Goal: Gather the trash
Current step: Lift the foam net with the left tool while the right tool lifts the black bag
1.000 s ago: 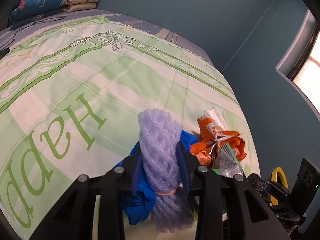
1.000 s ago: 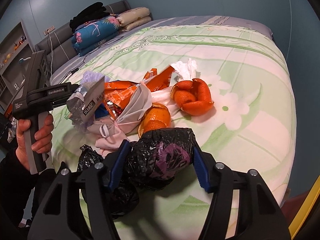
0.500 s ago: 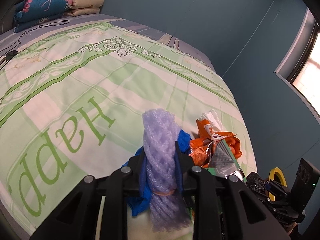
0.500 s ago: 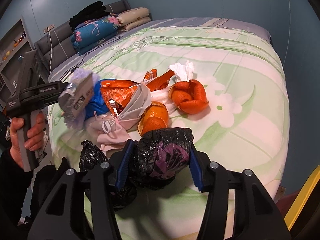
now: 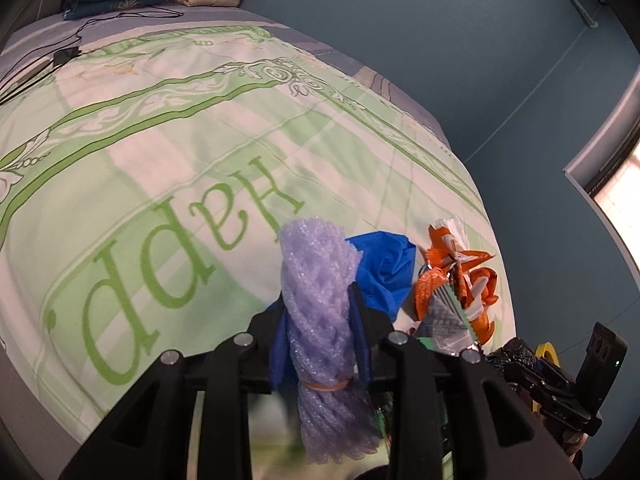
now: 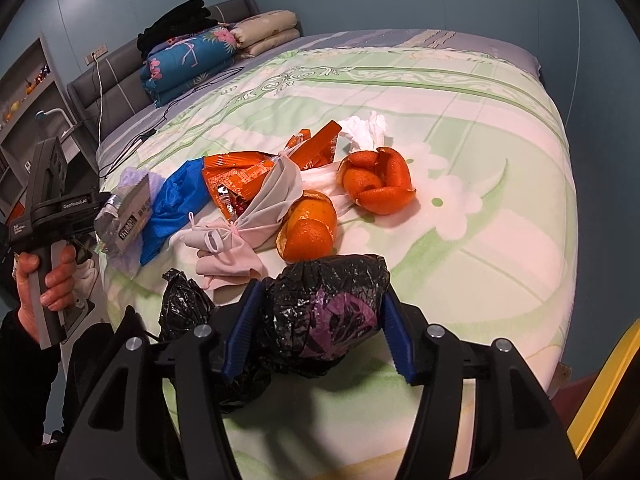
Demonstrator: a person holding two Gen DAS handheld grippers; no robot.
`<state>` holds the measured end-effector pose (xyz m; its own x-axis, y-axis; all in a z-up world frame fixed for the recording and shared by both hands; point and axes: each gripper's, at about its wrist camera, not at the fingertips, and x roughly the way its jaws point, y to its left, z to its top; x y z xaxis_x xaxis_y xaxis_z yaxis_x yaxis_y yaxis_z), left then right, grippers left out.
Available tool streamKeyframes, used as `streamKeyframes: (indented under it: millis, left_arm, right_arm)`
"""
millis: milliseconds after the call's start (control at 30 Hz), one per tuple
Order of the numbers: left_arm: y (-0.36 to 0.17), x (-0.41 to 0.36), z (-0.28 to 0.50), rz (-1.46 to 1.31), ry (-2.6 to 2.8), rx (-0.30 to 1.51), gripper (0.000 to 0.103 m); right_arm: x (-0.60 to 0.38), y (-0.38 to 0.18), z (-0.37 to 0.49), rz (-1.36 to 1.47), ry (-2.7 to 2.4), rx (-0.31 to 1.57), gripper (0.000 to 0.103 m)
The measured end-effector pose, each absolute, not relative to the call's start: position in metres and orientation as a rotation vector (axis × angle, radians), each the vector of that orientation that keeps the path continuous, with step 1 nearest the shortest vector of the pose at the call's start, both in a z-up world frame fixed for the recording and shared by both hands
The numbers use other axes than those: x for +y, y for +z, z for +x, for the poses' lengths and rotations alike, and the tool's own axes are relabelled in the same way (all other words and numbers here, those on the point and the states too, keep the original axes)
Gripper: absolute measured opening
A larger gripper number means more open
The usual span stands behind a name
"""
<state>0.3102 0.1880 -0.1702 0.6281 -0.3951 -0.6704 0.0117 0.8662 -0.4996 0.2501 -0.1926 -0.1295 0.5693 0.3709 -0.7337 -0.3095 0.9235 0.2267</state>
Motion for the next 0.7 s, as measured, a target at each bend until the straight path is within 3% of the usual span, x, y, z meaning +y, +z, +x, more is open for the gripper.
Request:
streamKeyframes:
  millis: [67, 267, 367, 700]
  left_arm:
    - [-0.170, 0.197, 0.309, -0.513, -0.236, 0.859, 0.033]
    - [-0.177, 0.210, 0.313, -0.554, -0.209, 0.874, 0.033]
    - [-0.181, 0.208, 0.313, -0.555, -0.208, 0.883, 0.023]
    - [-0.151, 0.212, 0.299, -0.528, -0.198, 0.809, 0.021]
  right_arm:
    - [-0.192, -0.130, 0.250, 0.079, 0.403, 0.881, 0.057]
    - [-0.192, -0.128, 0.247, 0.075, 0.399, 0.884, 0.053]
    - [-0.192, -0.126, 0.246, 0.079, 0.399, 0.883, 0.049]
    - [-0.211, -0.106, 0.239, 0.122, 0.370, 0.819, 0.043]
